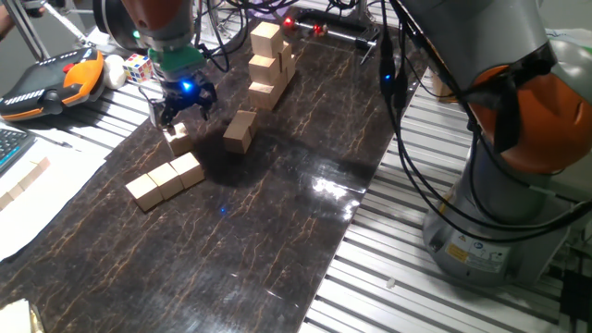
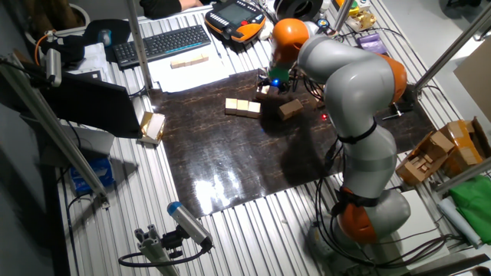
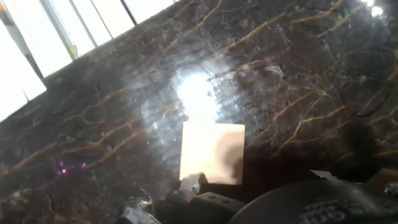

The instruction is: Stack the blocks into a pyramid shape

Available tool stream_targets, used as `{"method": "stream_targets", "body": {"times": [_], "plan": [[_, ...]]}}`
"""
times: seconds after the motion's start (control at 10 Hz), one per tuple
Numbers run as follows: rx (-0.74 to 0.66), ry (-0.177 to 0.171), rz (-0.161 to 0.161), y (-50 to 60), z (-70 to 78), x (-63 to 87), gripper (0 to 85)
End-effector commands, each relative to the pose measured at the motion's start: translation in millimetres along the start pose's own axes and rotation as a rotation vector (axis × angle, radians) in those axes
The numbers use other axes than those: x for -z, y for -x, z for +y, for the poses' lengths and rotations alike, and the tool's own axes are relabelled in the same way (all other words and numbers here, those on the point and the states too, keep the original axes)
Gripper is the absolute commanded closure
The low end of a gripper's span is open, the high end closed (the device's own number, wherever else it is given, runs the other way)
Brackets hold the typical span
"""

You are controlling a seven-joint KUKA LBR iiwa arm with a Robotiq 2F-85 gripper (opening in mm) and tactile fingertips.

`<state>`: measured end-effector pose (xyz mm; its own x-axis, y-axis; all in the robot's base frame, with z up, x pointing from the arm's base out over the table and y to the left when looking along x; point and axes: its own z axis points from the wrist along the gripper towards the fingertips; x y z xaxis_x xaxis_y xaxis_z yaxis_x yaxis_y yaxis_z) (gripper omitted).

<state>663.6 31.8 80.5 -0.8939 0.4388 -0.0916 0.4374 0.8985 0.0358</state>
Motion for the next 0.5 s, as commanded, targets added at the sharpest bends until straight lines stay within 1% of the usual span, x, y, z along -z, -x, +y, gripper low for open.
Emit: {"method": "stream_targets", "body": {"times": [0.0,0.1,0.2,0.3,0.4], "plan": [[0.014,-0.003,-0.002,0.1,-0.1,0.2,0.0],[0.016,0.001,-0.007,0.1,-0.1,0.2,0.0],[0.025,0.008,0.000,0.1,-0.1,0.2,0.0],[0.029,0.014,0.015,0.1,-0.1,0.2,0.3],[-0.001,0.001,0.017,0.1,-0.1,0.2,0.3]]}}
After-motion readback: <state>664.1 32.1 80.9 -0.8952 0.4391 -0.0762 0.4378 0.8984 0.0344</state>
